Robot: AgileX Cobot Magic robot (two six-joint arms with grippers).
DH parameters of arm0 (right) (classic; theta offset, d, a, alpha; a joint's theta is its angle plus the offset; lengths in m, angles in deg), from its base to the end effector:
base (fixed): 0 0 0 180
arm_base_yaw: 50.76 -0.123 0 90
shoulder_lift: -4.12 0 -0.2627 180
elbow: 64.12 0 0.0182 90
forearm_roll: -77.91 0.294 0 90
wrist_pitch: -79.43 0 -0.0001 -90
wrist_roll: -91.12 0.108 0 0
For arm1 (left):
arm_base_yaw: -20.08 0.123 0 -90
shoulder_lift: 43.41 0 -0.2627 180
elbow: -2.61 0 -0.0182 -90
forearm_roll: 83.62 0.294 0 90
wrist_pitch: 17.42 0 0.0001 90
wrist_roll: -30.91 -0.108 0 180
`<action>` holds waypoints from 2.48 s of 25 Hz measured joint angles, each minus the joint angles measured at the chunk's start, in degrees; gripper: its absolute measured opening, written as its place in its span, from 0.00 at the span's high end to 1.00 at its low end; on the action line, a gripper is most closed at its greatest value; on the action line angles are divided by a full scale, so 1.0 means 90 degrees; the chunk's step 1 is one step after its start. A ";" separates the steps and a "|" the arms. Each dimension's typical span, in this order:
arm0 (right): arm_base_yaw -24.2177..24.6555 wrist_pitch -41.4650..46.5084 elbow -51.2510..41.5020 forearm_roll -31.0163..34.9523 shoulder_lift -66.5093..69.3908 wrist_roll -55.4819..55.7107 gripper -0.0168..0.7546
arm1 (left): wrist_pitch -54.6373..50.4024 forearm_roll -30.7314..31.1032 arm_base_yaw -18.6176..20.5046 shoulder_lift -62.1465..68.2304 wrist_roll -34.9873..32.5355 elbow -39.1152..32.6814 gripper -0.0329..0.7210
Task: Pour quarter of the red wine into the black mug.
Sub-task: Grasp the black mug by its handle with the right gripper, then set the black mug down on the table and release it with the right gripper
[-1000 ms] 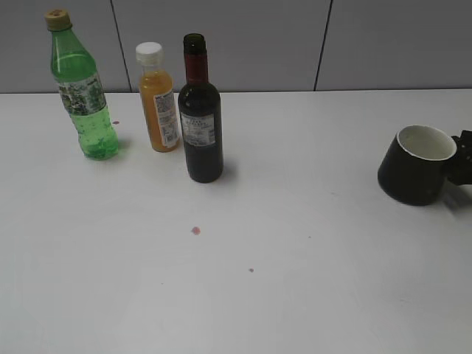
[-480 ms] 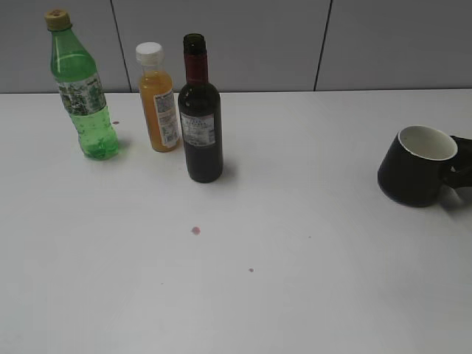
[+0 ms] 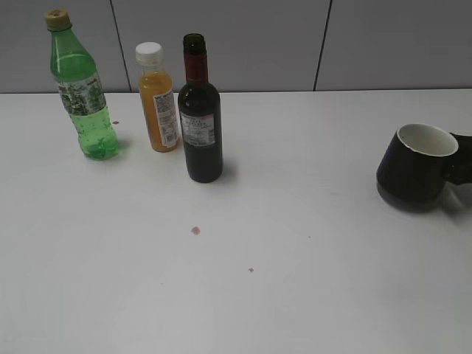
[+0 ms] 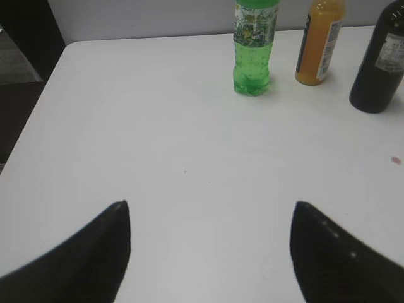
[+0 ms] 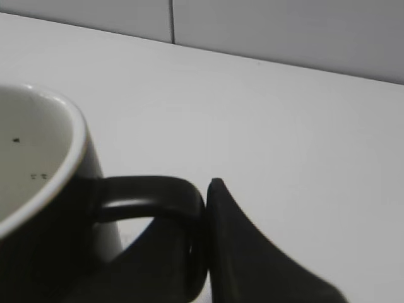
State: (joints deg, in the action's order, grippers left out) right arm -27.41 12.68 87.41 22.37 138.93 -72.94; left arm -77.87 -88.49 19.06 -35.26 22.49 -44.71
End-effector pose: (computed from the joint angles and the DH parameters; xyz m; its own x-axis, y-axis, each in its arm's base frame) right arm 0.3567 -0.0649 0.0083 -0.2170 -0.0779 -0.9730 -0.4588 0.8880 0.0312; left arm 0.0686 -0.0092 0.2949 -0.4244 0.1121 -0.8985 0.1294 0.9896 0.0623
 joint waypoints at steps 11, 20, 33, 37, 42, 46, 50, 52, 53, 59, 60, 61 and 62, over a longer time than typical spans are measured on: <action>0.0000 -0.0007 -0.1090 0.0214 -0.0965 -0.0182 0.94 | 0.0000 0.0000 0.0000 0.0000 0.0000 0.0000 0.18; -0.0638 0.0007 -0.2796 0.1936 -0.1775 -0.1625 0.94 | 0.0000 0.0000 0.0000 0.0000 0.0000 0.0000 0.18; -0.3728 0.0015 -0.3154 0.4918 -0.2160 -0.2212 0.94 | 0.0000 0.0000 0.0000 0.0000 0.0000 0.0000 0.18; -0.4200 -0.0015 -0.2624 0.4573 -0.1971 -0.2207 0.94 | 0.0000 0.0000 0.0000 0.0000 0.0000 0.0000 0.18; -0.4405 0.0012 -0.1862 0.3683 -0.1418 -0.2015 0.94 | 0.0000 0.0000 0.0000 0.0000 0.0000 0.0000 0.18; -0.4523 0.0000 -0.1159 0.2639 -0.0952 -0.1525 0.94 | 0.0000 0.0000 0.0000 0.0000 0.0000 0.0000 0.18; -0.4525 0.0006 -0.0528 0.1783 -0.0434 -0.1012 0.94 | 0.0000 0.0000 0.0000 0.0000 0.0000 0.0000 0.18; -0.4525 0.0014 -0.0255 0.1330 -0.0236 -0.0904 0.94 | 0.0000 0.0000 0.0000 0.0000 0.0000 0.0000 0.18; -0.4530 0.0020 -0.0137 0.1094 -0.0185 -0.0870 0.94 | 0.0000 0.0000 0.0000 0.0000 0.0000 0.0000 0.18; -0.4530 0.0000 0.0137 0.0448 -0.0041 -0.0788 0.94 | 0.0000 0.0000 0.0000 0.0000 0.0000 0.0000 0.18; -0.4530 -0.0005 0.0175 0.0401 -0.0003 -0.0777 0.94 | 0.0000 0.0000 0.0000 0.0000 0.0000 0.0000 0.18; -0.4530 -0.0005 0.0233 0.0352 0.0067 -0.0764 0.94 | 0.0000 0.0000 0.0000 0.0000 0.0000 0.0000 0.18; -0.4530 0.0001 0.0294 0.0293 0.0144 -0.0721 0.94 | 0.0000 0.0000 0.0000 0.0000 0.0000 0.0000 0.18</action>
State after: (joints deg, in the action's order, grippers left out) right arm -68.18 12.69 90.05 25.01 140.23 -79.43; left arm -77.87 -88.49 19.06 -35.26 22.49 -44.71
